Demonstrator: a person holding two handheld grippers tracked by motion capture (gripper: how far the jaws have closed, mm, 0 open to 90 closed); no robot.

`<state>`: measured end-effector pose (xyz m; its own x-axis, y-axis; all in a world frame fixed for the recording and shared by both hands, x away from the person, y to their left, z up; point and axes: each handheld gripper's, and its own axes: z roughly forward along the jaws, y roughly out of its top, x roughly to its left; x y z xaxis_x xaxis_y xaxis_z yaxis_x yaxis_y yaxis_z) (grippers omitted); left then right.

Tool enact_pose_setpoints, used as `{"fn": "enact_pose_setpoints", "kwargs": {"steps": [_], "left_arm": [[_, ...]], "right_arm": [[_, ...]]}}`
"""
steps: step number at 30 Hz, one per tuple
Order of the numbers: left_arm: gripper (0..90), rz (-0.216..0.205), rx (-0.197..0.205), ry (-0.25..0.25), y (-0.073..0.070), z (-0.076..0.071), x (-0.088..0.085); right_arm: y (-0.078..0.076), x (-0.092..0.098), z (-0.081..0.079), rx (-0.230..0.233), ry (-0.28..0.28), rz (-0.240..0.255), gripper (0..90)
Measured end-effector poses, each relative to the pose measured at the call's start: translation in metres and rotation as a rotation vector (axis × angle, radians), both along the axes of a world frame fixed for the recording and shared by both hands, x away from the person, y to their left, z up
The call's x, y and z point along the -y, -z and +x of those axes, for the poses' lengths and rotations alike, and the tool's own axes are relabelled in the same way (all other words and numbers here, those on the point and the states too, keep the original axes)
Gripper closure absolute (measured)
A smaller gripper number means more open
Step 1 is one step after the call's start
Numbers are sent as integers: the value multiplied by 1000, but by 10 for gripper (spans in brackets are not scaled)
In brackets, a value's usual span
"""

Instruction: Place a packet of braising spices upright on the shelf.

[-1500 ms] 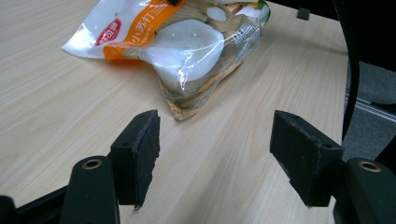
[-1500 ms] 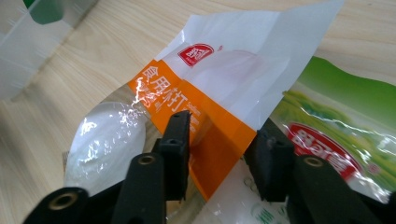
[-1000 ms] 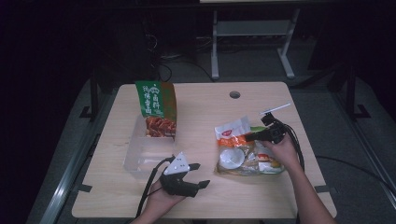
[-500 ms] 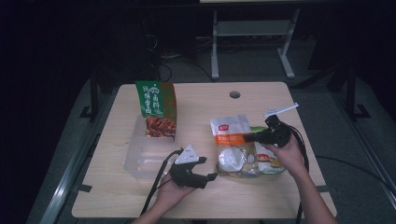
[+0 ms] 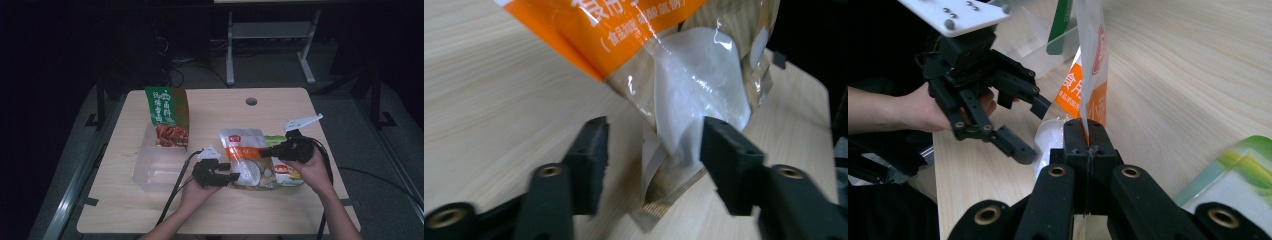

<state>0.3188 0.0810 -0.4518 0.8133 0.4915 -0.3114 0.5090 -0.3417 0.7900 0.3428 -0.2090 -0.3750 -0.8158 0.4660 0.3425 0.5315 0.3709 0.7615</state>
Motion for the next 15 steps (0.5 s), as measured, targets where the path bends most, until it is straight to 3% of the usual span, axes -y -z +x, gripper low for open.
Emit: {"fn": "enact_pose_setpoints", "kwargs": {"steps": [2, 4, 5, 8, 9, 15], "left_arm": [[587, -44, -35, 18, 1, 3, 1], [704, -65, -58, 33, 2, 5, 2], [718, -65, -58, 33, 2, 5, 2], [786, -56, -26, 23, -2, 4, 1], [878, -55, -13, 17, -3, 4, 0], [892, -12, 36, -2, -7, 1, 2]], "right_arm": [[0, -1, 0, 3, -6, -5, 900], [0, -2, -1, 6, -3, -26, 900], [0, -2, -1, 6, -3, -26, 900], [0, -5, -1, 15, 1, -46, 900], [1, -5, -1, 19, 7, -56, 900], [1, -9, 1, 19, 25, -91, 899]]}}
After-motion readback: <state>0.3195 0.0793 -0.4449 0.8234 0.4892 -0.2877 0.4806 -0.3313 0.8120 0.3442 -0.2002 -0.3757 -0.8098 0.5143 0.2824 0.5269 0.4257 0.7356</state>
